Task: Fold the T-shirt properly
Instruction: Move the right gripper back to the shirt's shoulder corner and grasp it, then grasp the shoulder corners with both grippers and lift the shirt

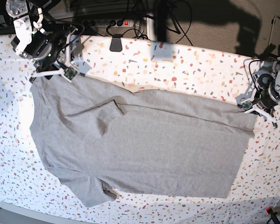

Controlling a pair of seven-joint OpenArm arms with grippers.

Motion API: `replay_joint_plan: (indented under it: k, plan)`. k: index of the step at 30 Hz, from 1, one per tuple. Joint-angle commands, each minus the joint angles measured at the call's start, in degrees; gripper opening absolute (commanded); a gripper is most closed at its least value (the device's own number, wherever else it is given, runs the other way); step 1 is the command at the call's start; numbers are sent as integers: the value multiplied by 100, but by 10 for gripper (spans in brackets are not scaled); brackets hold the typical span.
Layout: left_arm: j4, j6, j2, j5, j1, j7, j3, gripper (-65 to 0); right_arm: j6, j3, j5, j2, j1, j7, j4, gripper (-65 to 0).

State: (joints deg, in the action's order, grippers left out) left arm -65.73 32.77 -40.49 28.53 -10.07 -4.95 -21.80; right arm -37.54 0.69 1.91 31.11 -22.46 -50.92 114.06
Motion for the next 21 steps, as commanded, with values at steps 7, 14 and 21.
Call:
replay_joint_plan:
  k: [7,14,21]
  plan:
    - [-37,22,-127,-660,-57,-103,31,-650,407,42,-625,96,-249,673,11,-366]
    - [-37,22,-129,-656,-57,-142,31,-650,407,42,-927,136,-201,881,-660,-366]
    - [-35,20,-129,-656,-57,-146,31,-650,505,42,-1099,319,-131,911,-909,-366]
